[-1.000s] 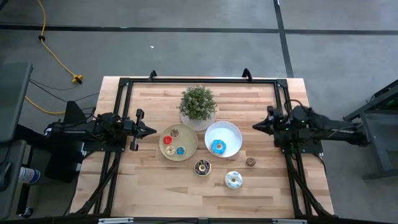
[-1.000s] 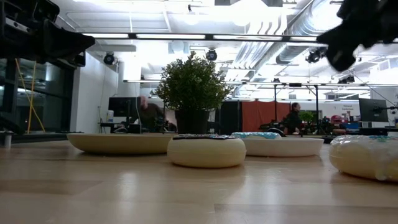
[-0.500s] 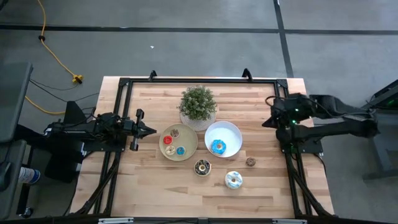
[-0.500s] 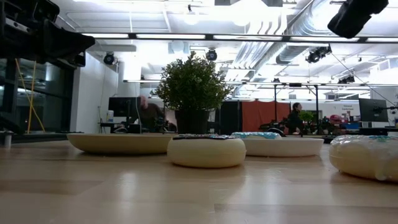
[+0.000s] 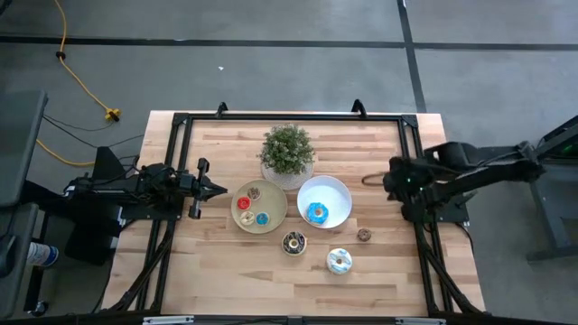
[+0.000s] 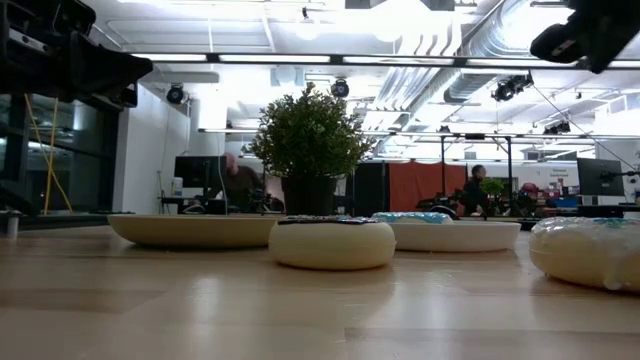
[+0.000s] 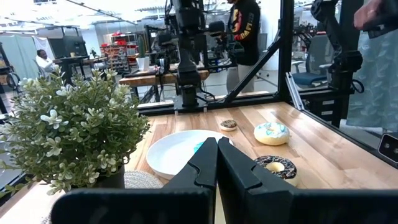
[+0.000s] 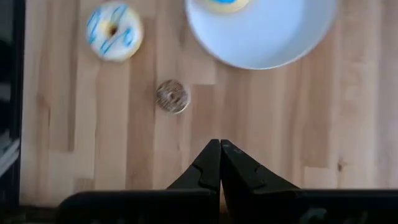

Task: Pick & Place donuts
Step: Put the small brown donut on the brown plate

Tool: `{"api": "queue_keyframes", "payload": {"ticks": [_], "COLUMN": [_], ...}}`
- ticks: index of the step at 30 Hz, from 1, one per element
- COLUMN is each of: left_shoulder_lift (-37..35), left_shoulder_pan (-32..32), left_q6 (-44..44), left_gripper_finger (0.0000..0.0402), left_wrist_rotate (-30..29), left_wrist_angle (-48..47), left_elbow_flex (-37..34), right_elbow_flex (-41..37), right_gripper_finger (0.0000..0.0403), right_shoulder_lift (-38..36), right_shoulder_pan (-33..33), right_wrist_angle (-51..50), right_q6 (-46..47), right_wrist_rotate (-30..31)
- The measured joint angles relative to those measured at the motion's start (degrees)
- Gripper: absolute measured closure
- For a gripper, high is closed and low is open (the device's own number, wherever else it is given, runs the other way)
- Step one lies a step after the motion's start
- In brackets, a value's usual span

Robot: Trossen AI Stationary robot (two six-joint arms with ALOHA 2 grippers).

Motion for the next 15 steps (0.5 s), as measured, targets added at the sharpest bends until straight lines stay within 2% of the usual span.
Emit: {"api": "queue_keyframes", "payload": {"ticks": [6, 15], "left_shoulder_lift": [0.00, 0.00], "left_shoulder_pan": [-0.01, -0.01], "left_q6": [0.00, 0.01], "left_gripper_finger": [0.0401, 0.0401], "left_wrist_rotate": [-0.02, -0.02], "left_wrist_angle": [0.00, 0.02], "left_elbow_flex": [0.00, 0.00], "right_elbow_flex": [-3.61, -11.21], "right_gripper_finger": [0.0402, 0.0402], "right_shoulder_lift": [0.07, 2.50], "right_shoulder_pan": [8.94, 18.79], "right_wrist_angle": [1.70, 14.02], "right_q6": [-0.45, -0.17], "right_wrist_rotate": [-0.01, -0.07]}}
